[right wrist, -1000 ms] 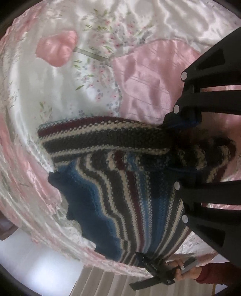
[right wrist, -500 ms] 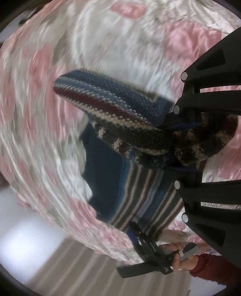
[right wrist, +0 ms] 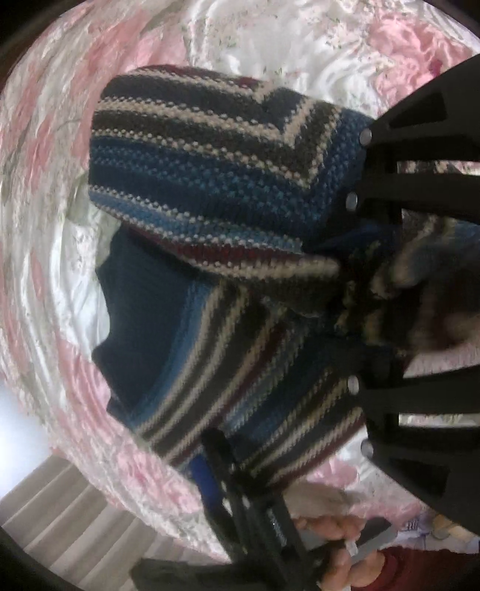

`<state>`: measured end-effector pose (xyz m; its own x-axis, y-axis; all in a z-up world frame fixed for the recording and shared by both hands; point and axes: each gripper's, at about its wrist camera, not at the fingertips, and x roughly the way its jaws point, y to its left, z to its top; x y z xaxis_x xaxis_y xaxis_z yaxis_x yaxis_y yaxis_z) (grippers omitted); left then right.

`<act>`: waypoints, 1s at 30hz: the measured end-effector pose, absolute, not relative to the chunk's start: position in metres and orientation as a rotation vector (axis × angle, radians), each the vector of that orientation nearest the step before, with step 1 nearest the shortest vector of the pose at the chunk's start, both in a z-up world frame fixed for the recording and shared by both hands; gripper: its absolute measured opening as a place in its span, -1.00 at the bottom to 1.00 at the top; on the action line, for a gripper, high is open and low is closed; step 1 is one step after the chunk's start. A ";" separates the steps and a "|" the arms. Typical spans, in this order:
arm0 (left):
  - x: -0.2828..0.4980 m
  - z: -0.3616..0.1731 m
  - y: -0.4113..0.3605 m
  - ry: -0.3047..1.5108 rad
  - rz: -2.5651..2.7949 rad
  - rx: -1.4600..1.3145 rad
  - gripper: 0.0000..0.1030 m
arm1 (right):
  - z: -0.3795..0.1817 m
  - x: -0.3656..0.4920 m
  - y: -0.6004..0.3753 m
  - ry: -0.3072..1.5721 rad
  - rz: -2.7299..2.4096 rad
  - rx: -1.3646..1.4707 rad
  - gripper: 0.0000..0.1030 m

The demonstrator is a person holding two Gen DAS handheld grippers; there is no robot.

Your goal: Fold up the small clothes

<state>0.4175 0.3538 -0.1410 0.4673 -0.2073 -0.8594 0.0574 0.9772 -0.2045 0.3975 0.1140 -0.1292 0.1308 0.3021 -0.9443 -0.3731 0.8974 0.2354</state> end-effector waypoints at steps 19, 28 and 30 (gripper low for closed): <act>0.440 -0.148 0.246 1.237 -0.428 -0.382 0.52 | -0.085 0.366 -0.060 1.279 0.406 0.283 0.22; 0.449 -0.169 0.221 1.308 -0.442 -0.425 0.52 | -0.121 0.358 -0.079 1.301 0.401 0.329 0.21; 0.450 -0.171 0.219 1.311 -0.444 -0.435 0.47 | -0.126 0.357 -0.082 1.304 0.398 0.343 0.21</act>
<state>0.4505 0.2188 -0.1707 0.1984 -0.5423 -0.8164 0.0654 0.8385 -0.5410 0.3566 -0.0820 -0.1262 0.2137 0.4685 -0.8572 -0.0904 0.8832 0.4602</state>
